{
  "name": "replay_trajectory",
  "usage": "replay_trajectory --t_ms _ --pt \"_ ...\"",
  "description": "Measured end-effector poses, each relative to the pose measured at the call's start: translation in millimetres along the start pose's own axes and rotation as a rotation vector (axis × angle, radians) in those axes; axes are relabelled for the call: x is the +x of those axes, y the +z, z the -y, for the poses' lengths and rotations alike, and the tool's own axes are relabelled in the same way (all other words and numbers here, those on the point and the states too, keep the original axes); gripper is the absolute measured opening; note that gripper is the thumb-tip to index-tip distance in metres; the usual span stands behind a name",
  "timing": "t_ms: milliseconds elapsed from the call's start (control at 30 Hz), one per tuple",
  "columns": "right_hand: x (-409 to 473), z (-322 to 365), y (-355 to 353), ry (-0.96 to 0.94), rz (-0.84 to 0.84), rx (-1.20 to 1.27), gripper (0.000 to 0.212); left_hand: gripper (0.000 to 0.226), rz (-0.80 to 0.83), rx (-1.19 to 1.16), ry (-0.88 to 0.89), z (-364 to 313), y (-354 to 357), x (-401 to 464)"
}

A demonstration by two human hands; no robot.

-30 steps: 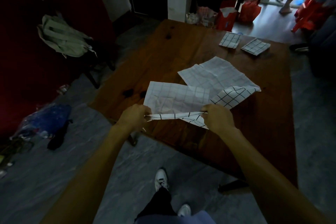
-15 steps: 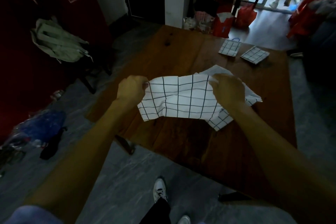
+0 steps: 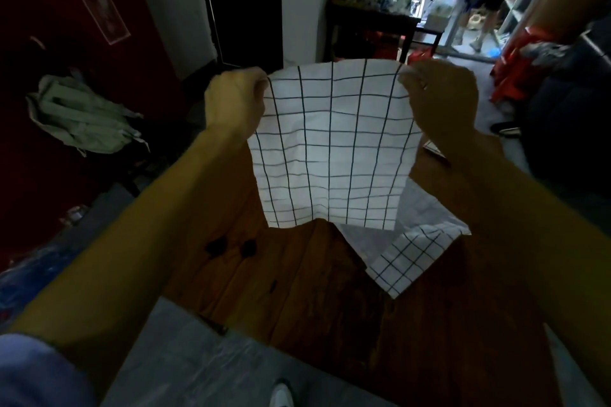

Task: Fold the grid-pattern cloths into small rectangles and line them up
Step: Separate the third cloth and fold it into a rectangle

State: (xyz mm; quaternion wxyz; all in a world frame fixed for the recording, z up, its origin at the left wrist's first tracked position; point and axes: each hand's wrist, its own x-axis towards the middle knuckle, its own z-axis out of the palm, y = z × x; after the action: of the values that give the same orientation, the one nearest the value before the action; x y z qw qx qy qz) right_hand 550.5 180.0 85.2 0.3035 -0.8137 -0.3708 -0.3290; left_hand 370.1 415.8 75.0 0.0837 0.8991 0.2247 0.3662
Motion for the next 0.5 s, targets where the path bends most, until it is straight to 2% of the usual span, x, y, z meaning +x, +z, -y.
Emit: replay_trajectory --t_ms 133,300,400,500 --pt "2 3 -16 0.013 -0.059 0.099 0.030 0.020 -0.108 -0.030 0.066 -5 -12 3" --pt "-16 -1 -31 -0.015 -0.072 0.181 0.030 0.016 -0.098 -0.009 0.104 -18 -26 -17" --pt "-38 -4 -35 -0.048 -0.024 0.195 0.030 0.013 -0.044 0.078 0.087 -21 -29 -37" --pt "-66 -7 -39 -0.089 0.032 0.201 0.020 0.011 0.058 0.142 0.045 -22 -29 -62"
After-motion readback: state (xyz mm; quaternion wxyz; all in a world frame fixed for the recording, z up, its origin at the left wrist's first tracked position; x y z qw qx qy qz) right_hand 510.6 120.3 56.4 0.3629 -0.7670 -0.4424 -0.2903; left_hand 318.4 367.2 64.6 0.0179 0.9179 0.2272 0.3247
